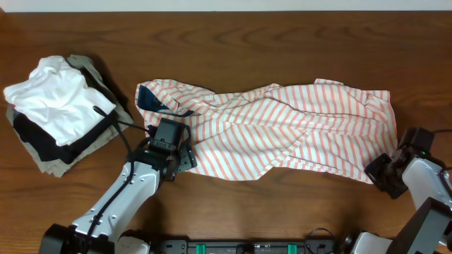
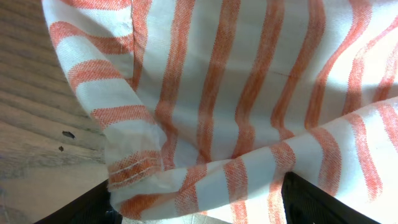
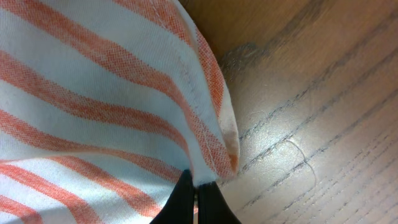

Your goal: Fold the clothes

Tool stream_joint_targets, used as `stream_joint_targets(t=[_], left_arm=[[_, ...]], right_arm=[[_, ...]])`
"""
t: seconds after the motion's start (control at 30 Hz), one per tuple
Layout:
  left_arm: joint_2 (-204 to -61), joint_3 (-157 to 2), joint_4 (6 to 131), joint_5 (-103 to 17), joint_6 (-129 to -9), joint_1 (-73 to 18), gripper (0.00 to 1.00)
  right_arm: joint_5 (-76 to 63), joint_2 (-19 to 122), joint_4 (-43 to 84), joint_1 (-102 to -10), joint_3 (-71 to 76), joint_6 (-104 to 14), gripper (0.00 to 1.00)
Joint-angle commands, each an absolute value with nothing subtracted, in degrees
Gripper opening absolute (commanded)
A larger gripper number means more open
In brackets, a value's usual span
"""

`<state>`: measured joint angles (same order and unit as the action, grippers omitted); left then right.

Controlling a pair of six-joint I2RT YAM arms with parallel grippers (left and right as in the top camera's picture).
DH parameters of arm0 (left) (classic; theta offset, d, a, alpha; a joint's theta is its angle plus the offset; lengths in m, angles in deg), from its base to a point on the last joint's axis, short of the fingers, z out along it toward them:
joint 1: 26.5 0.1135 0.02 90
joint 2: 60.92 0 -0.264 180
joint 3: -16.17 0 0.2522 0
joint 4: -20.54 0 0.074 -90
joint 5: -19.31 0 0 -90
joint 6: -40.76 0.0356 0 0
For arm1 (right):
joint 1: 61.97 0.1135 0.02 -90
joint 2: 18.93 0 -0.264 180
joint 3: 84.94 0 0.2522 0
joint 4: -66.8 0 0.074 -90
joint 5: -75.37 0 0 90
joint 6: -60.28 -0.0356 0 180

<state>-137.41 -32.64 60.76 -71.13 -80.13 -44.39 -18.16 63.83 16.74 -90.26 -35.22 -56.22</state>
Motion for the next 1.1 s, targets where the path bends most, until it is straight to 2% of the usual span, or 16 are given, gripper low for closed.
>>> stream_joint_targets(t=[0.0, 0.2, 0.23, 0.37, 0.43, 0.47, 1.07], left_arm=[[-137.76, -32.31, 60.52, -72.29, -80.83, -44.19, 0.80], [-137.76, -31.46, 60.71, -72.29, -81.86, -44.17, 0.79], [-137.76, -31.11, 60.69, -72.29, -82.58, -44.19, 0.74], [-137.82, -30.17, 59.93, -72.55, -82.80, -44.19, 0.41], [-137.87, -30.08, 59.60, -72.69, -82.78, -44.19, 0.14], [-137.87, -30.08, 59.49, -72.69, -82.78, -44.19, 0.06], [-128.56, -33.69, 58.55, -74.35, -79.72, -38.88, 0.06]], right_arm=[[-19.10, 63.46, 16.98, -90.46, -35.85, -55.34, 0.01], [-19.10, 63.46, 16.81, -90.46, -35.85, -55.34, 0.01], [-19.08, 63.46, 16.81, -90.46, -35.85, -55.34, 0.01], [-18.70, 63.46, 16.54, -90.46, -35.85, -55.34, 0.01], [-18.70, 63.46, 16.41, -90.46, -35.85, -55.34, 0.01], [-18.70, 63.46, 16.37, -90.46, -35.85, -55.34, 0.01], [-17.11, 58.09, 12.54, -90.46, -28.59, -54.30, 0.01]])
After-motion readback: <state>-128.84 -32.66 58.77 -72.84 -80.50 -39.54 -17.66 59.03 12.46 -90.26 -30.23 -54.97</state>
